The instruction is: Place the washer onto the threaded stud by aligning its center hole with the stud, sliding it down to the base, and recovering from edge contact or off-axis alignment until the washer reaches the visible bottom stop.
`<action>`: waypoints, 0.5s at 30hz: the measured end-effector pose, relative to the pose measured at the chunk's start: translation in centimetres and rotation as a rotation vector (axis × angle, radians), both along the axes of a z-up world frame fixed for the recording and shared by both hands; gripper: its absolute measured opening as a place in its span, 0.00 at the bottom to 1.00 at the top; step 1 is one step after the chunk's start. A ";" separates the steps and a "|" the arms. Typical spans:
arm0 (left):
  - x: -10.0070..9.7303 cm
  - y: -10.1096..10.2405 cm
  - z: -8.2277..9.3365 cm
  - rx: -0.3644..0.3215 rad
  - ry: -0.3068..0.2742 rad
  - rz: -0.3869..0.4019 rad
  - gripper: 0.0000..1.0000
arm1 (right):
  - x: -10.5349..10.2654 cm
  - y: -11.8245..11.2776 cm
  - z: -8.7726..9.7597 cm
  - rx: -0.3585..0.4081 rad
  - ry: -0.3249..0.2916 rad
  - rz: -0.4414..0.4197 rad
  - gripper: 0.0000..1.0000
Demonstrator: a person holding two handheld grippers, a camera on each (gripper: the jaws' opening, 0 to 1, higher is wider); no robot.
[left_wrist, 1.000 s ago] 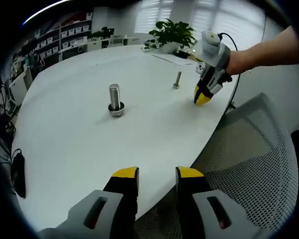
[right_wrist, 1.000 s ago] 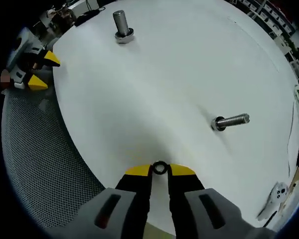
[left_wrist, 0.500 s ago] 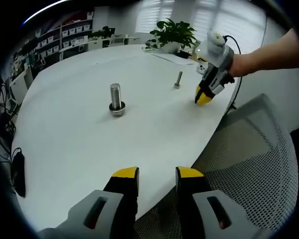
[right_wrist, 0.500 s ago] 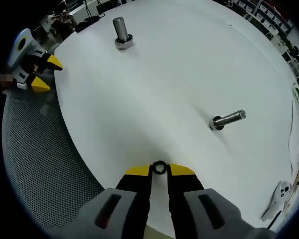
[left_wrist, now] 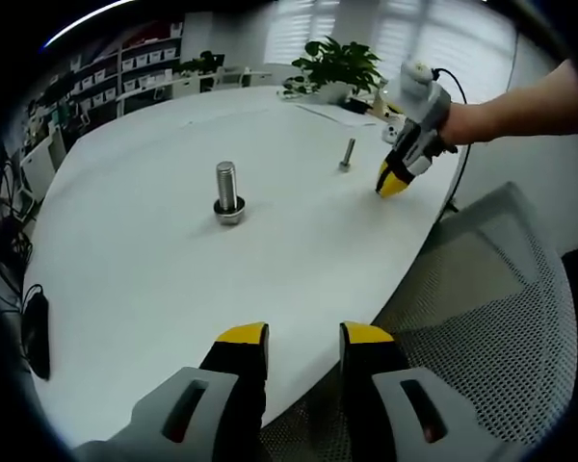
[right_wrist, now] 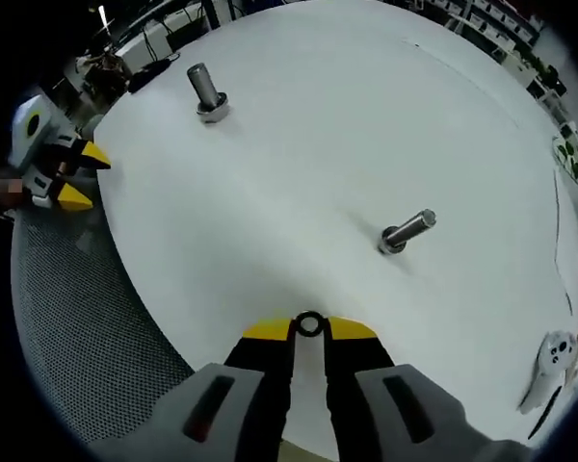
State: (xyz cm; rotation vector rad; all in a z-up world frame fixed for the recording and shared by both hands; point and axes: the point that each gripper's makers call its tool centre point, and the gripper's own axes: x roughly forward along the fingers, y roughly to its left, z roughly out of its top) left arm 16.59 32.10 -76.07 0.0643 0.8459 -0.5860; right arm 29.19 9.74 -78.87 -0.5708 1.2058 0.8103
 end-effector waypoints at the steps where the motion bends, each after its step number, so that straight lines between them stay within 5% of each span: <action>1: 0.0 0.0 0.0 -0.001 0.000 -0.001 0.28 | 0.1 0.0 0.2 0.003 -0.002 -0.003 0.13; 15: -0.1 -0.1 0.0 0.000 0.000 -0.005 0.28 | 3.7 0.9 4.0 0.043 -0.089 -0.022 0.13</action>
